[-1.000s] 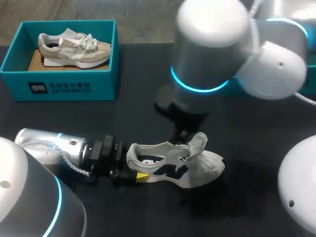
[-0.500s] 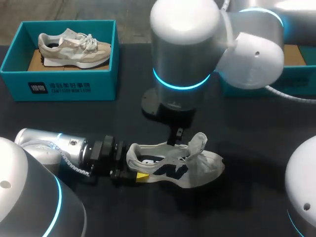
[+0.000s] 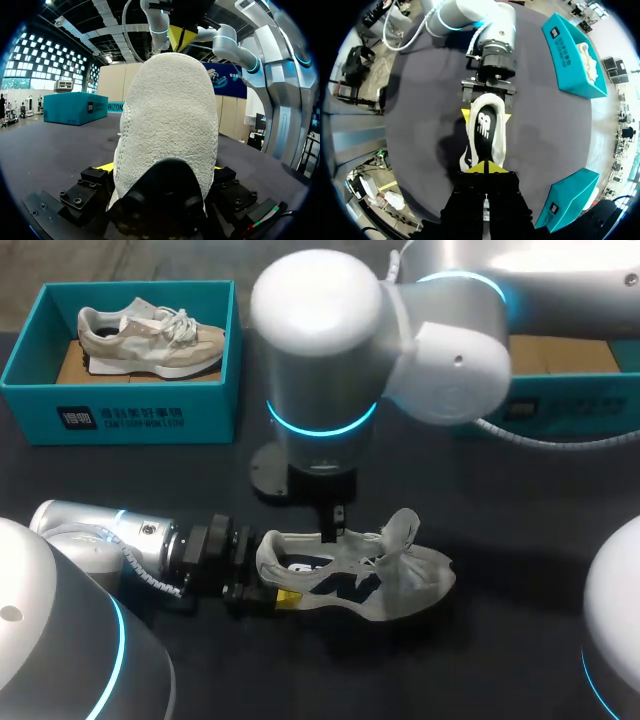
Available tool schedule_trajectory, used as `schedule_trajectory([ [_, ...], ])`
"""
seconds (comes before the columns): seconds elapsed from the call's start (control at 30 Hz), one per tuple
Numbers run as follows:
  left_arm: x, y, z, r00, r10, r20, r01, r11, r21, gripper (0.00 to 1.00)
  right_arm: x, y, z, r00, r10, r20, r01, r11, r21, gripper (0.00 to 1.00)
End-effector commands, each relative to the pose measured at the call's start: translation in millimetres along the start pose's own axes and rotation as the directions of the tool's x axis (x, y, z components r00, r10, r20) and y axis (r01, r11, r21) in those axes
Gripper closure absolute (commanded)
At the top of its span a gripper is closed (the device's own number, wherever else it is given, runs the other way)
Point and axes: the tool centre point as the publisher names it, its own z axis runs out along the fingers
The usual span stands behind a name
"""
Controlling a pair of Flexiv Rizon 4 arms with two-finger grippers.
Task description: Take the shoe out of the shoebox, open the shoe tongue, remove and reinsert the insole, then place the shoe into the shoebox
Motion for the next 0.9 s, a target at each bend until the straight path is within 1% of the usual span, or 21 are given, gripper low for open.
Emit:
schedule_trajectory([
  [0.03,0.0,3,-1,1.0,0.0,0.0,0.0,1.0,-0.001,1.0,-0.5,2.0,2,1.0,-0.001,-0.002,0.001,1.0,0.004,1.0],
  [0.13,0.0,3,-1,1.0,0.0,0.0,0.0,1.0,-0.001,1.0,-0.5,2.0,2,1.0,-0.001,-0.002,0.001,1.0,0.004,1.0],
  [0.2,0.0,3,-1,1.0,0.0,0.0,0.0,1.0,-0.001,1.0,-1.1,8.5,13,1.0,-0.024,0.012,0.024,1.0,0.02,1.0],
  [0.3,0.0,3,-1,1.0,0.0,0.0,0.0,1.0,-0.001,1.0,-2.2,13.7,34,0.999,-0.047,0.02,0.047,0.999,0.013,1.0],
  [0.37,0.0,3,-1,1.0,0.0,0.0,0.0,1.0,-0.001,1.0,-5.0,13.2,49,0.999,-0.046,-0.007,0.046,0.999,-0.016,1.0],
  [0.43,0.0,3,-1,1.0,0.0,0.0,0.0,1.0,-0.001,1.0,-6.7,14.8,60,0.999,-0.043,-0.027,0.043,0.999,-0.016,1.0],
  [0.6,0.0,3,-1,1.0,0.0,0.0,0.0,1.0,-0.001,1.0,-7.4,21.7,73,0.997,-0.049,-0.055,0.047,0.998,-0.034,1.0],
  [0.77,0.0,3,-1,1.0,0.0,0.0,0.0,1.0,-0.001,1.0,-8.0,29.8,83,0.995,-0.068,-0.068,0.066,0.997,-0.028,1.0],
  [0.9,0.0,3,-1,1.0,0.0,0.0,0.0,1.0,-0.001,1.0,-6.3,32.8,95,0.994,-0.075,-0.079,0.073,0.997,-0.029,1.0],
])
